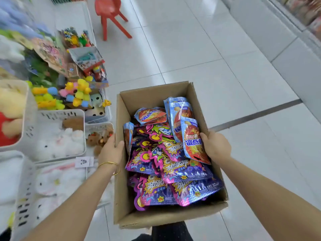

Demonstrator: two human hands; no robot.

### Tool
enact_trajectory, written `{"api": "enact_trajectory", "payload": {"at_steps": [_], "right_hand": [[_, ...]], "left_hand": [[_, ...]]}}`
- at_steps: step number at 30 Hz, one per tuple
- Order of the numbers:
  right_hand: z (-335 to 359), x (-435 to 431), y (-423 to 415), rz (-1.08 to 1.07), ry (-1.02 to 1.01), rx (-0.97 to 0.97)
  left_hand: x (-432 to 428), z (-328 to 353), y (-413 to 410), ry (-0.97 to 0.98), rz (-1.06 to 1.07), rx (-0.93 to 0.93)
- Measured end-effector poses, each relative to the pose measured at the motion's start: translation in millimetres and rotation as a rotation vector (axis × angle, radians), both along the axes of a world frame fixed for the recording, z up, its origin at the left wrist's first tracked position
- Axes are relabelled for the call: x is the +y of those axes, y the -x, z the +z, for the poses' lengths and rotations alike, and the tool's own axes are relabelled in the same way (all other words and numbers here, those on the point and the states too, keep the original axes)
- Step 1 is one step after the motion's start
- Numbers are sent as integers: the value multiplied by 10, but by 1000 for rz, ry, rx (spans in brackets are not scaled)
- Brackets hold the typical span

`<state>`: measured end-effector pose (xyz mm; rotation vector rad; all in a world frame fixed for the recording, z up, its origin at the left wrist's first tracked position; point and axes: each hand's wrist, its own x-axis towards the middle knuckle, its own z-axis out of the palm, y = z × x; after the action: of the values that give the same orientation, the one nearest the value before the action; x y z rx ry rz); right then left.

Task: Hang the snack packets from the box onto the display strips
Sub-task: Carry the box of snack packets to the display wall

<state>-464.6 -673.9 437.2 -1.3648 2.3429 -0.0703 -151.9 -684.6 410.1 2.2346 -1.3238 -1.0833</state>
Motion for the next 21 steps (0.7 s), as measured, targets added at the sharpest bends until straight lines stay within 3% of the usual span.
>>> {"api": "enact_trajectory", "payload": {"at_steps": [9, 21], "right_hand": [[537, -4171, -101, 195, 78, -47], [757, -9714, -1519, 449, 120, -61]], "left_hand": [[-3657, 575, -96, 108, 182, 15], [-8401, 867, -1334, 132, 409, -12]]}}
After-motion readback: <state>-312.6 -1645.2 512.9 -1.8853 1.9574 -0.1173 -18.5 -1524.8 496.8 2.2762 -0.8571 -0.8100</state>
